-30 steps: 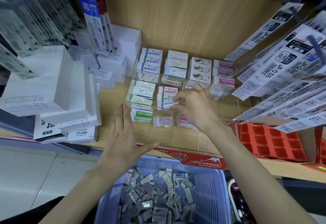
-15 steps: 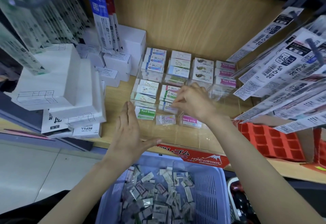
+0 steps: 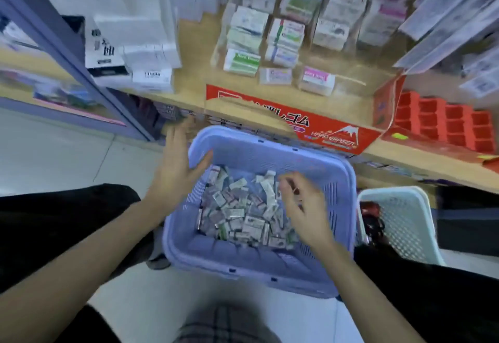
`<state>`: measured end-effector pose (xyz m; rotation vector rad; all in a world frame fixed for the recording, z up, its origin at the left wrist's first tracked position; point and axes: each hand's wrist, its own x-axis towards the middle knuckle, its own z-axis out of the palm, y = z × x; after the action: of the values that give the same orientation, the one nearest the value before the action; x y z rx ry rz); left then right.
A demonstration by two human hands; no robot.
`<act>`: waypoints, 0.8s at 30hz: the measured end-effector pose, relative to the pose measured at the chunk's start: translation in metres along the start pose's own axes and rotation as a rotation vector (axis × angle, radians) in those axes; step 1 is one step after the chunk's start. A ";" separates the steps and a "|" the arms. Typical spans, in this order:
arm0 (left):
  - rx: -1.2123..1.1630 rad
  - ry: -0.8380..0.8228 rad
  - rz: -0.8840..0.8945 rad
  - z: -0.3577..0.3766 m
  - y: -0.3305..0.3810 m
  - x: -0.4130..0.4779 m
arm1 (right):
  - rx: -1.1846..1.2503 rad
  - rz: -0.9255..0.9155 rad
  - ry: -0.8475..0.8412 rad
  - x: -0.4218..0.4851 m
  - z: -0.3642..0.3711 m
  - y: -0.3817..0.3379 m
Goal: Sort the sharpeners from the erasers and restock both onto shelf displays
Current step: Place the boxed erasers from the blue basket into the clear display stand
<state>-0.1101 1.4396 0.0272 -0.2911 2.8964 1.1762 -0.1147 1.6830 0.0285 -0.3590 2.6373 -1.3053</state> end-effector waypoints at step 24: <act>-0.057 -0.001 -0.157 0.051 -0.066 -0.032 | -0.381 0.334 -0.714 0.035 0.215 0.128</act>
<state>-0.0707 1.4342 -0.0525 -0.5078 2.7827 1.2331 -0.1089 1.5849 -0.2044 -0.3334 2.1721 -0.4426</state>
